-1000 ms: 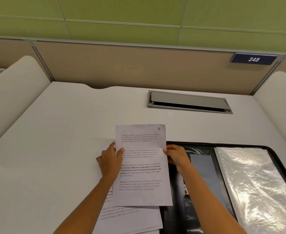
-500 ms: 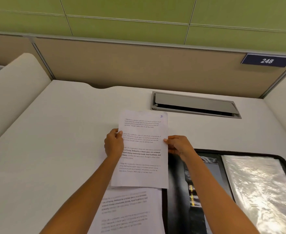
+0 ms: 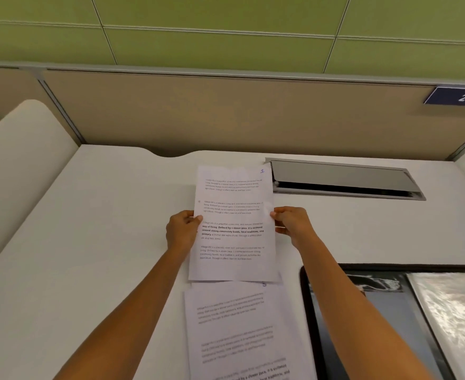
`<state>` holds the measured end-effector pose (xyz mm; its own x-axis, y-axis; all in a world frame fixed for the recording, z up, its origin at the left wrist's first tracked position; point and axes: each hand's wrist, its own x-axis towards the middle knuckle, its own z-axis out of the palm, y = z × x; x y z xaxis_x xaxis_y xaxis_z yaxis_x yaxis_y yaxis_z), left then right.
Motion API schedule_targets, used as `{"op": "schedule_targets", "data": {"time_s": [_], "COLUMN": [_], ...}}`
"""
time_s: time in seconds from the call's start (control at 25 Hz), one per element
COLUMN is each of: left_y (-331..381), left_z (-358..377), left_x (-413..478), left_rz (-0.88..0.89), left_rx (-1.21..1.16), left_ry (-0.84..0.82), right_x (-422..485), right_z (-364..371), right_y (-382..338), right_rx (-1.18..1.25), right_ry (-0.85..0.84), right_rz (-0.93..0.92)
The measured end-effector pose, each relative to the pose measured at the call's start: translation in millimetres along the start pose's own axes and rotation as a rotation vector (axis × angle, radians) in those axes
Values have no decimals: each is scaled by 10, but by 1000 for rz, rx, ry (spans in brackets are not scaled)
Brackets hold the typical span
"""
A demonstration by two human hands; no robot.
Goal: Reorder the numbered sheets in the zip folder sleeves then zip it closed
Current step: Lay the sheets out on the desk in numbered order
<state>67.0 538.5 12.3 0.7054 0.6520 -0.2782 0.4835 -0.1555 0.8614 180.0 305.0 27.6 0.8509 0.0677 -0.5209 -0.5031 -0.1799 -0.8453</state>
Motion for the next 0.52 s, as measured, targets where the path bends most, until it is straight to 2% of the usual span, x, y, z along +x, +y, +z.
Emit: {"op": "schedule_targets", "data": {"time_s": [0.32, 0.52], "left_y": [20, 10], "left_z": [-81, -25], "left_x": [567, 693], "left_rz": [8, 46], "left_rx": [46, 192], "left_ry": [-34, -81], "right_x": [494, 721], "right_z": [486, 559], "right_y": [-197, -175], "right_rx": [-52, -171], "right_ry": [108, 171], "right_rz": [-35, -54]}}
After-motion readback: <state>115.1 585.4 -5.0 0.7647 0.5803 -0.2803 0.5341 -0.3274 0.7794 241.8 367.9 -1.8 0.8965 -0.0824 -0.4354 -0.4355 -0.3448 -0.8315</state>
